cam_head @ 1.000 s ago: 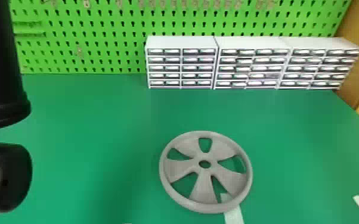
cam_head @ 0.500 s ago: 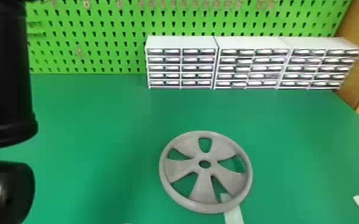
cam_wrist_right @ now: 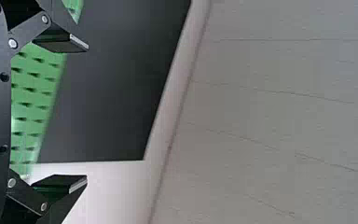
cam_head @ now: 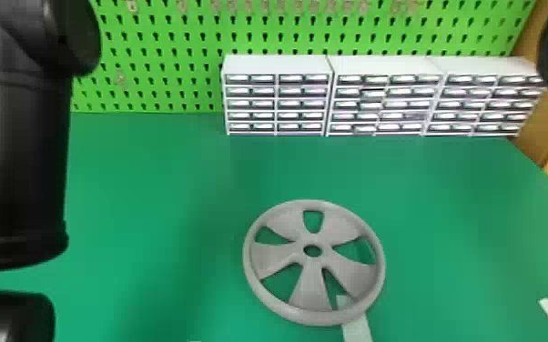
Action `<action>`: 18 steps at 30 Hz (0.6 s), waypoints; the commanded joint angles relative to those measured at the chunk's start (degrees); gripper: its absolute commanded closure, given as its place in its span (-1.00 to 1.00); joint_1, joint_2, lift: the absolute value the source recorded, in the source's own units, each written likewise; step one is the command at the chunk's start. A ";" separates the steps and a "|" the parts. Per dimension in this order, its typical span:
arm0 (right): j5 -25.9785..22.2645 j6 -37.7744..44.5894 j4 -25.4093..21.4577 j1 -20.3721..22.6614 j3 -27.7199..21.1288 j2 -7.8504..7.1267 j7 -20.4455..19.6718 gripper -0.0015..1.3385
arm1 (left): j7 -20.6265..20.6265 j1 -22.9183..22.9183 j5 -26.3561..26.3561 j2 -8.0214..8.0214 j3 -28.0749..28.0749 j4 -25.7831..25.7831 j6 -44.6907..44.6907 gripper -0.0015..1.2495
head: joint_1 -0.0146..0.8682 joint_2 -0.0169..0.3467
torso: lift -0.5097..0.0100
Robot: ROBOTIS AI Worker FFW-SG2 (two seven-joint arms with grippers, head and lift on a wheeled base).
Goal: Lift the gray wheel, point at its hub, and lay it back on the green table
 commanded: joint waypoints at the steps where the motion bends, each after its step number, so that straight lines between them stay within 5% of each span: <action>1: -0.49 0.82 0.96 3.51 -0.58 0.40 -0.01 -0.57 | 0.04 2.98 0.43 -0.01 0.77 1.65 0.89 -1.00 | 0.60 -0.65 | 0.60; 18: -1.81 4.34 2.46 15.20 -2.60 2.68 -0.09 -0.56 | 1.18 14.06 -0.80 -0.01 2.26 4.64 4.41 -1.00 | 0.60 -0.65 | 0.60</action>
